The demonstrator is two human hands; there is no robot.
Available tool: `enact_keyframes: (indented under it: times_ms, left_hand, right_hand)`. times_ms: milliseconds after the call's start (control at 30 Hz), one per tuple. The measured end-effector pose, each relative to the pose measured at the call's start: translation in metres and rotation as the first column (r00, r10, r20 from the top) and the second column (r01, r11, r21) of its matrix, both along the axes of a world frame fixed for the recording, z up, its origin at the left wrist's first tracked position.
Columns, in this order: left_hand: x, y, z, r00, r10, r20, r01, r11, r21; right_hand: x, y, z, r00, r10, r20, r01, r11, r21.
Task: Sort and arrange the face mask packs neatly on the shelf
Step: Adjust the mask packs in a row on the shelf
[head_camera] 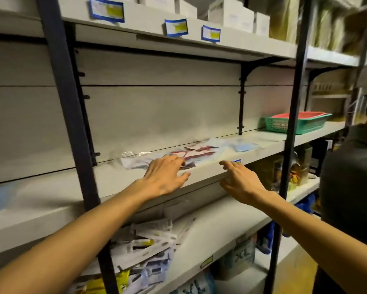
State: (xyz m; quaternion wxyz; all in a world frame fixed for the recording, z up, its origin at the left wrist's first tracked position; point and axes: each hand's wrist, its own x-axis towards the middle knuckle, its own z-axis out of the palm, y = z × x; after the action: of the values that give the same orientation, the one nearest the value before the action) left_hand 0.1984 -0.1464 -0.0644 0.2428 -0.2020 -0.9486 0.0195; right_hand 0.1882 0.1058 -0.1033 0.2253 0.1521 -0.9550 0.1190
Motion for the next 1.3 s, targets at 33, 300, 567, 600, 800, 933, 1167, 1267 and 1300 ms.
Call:
enact_keyframes:
  times_ms: [33,300,567,600,800,933,1167,1267,1300]
  left_hand:
    - [-0.017,0.007,0.002,1.0,0.009,-0.003,-0.009,1.0,0.001]
    - [-0.131,0.04,0.018,0.987,0.128,0.094,-0.127,0.992,-0.025]
    - [-0.194,0.058,0.008,0.948,0.165,0.271,-0.16,0.986,-0.041]
    - [-0.201,0.059,0.009,0.941,0.167,0.294,-0.161,0.986,-0.047]
    - [-0.234,0.06,0.017,0.843,0.224,0.49,-0.204,0.974,-0.095]
    - [-0.251,0.065,0.021,0.862,0.253,0.439,-0.249,0.966,-0.069]
    - [-0.274,0.068,0.014,0.863,0.274,0.425,-0.319,0.947,0.035]
    - [-0.276,0.063,0.015,0.88,0.258,0.398,-0.347,0.923,0.169]
    - [-0.275,0.061,0.015,0.893,0.27,0.359,-0.347,0.922,0.172]
  right_hand:
    - [-0.016,0.007,0.003,1.0,0.0,-0.001,0.0,1.0,0.03]
    - [-0.133,0.049,0.041,0.999,-0.026,-0.025,0.028,0.997,0.077]
    - [-0.234,0.055,0.041,0.997,0.028,0.078,-0.037,0.992,0.117]
    - [-0.247,0.055,0.041,0.995,0.043,0.095,-0.054,0.991,0.119]
    - [-0.321,0.052,0.038,0.961,0.108,0.255,-0.157,0.97,0.183]
    - [-0.347,0.05,0.03,0.944,0.197,0.263,-0.228,0.969,0.094]
    - [-0.36,0.062,0.013,0.959,0.271,0.076,-0.243,0.934,-0.262]
    - [-0.366,0.066,0.011,0.956,0.294,0.008,-0.243,0.803,-0.544]
    - [-0.367,0.066,0.011,0.955,0.297,-0.008,-0.238,0.749,-0.618]
